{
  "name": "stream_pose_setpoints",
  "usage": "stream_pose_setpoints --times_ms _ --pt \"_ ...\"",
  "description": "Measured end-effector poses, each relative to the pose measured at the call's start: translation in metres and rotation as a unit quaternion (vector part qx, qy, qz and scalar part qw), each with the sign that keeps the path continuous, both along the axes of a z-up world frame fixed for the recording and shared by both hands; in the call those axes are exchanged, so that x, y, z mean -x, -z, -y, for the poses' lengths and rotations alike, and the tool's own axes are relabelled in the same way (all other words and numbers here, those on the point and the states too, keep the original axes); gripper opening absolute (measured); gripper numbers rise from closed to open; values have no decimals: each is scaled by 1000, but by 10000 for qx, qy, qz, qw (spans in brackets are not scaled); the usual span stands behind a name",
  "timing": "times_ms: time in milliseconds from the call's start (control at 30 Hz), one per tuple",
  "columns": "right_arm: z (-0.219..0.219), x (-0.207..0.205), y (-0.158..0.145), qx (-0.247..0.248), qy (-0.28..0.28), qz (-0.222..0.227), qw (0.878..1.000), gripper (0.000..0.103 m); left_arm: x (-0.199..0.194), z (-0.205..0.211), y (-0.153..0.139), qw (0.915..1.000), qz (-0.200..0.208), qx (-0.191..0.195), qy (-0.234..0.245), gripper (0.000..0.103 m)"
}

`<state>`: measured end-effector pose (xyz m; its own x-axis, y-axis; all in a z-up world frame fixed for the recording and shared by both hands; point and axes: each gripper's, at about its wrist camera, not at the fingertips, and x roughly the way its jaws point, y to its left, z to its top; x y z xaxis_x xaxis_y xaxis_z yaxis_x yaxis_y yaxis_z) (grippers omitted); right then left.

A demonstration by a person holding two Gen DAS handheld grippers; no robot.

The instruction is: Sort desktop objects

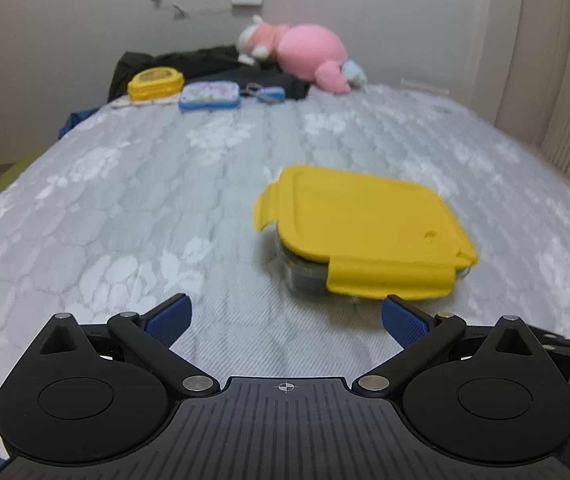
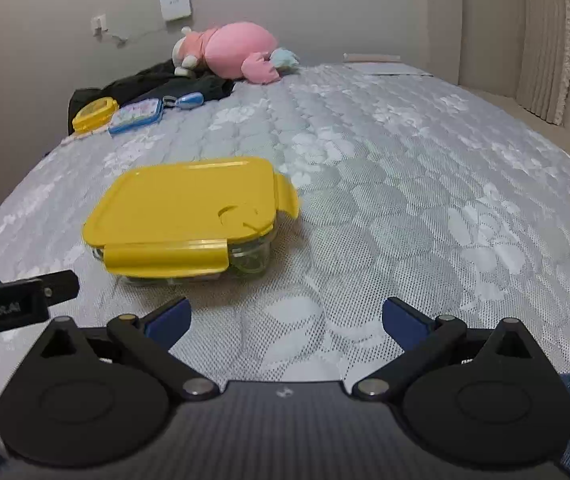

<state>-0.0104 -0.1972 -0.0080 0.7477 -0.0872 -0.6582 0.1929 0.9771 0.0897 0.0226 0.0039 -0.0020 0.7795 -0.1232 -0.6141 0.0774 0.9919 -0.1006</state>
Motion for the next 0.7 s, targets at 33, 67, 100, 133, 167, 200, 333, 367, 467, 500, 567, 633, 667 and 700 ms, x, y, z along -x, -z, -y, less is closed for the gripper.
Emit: stream_pose_setpoints --times_ms 33,67,100,133,167,200,333,367,467,500,567,633,667,700 --pt "0 1 -1 -17 -8 38 10000 103 1 -1 -1 10000 64 45 -6 103" --pt "0 1 -2 -30 -20 65 10000 103 2 -2 -2 9999 97 56 -24 103" --pt "0 2 -2 -37 -33 82 10000 103 1 -1 -2 9999 89 43 -45 103" --pt "0 2 -3 -33 -44 98 9999 103 0 -1 -1 10000 64 20 -61 103" --pt "0 3 -3 -17 -57 113 9999 103 0 0 -1 10000 44 -3 -73 103" --pt "-1 3 -4 0 -74 121 9999 103 0 1 -1 10000 39 -29 -79 103" --pt "-2 2 -4 16 -128 85 9999 103 2 3 -1 9999 43 -89 -78 103" --pt "-2 2 -4 16 -133 73 9999 103 2 3 -1 9999 41 -104 -77 103" --pt "-2 2 -5 9 -124 74 9999 103 2 4 -1 9999 -9 -150 -71 103" --pt "-1 2 -6 5 -109 82 9999 103 1 4 -2 9998 -41 -176 -68 103" --pt "1 2 -8 -25 -91 101 9999 103 1 4 -3 9998 -56 -181 -47 103" --pt "3 0 -11 -75 -130 106 9998 103 1 4 -3 9998 -87 -159 9 103" --pt "4 0 -12 -86 -151 101 9998 103 2 4 -3 9999 -87 -142 36 103" --pt "4 0 -12 -90 -149 104 9998 103 2 4 -3 9999 -68 -134 53 103"
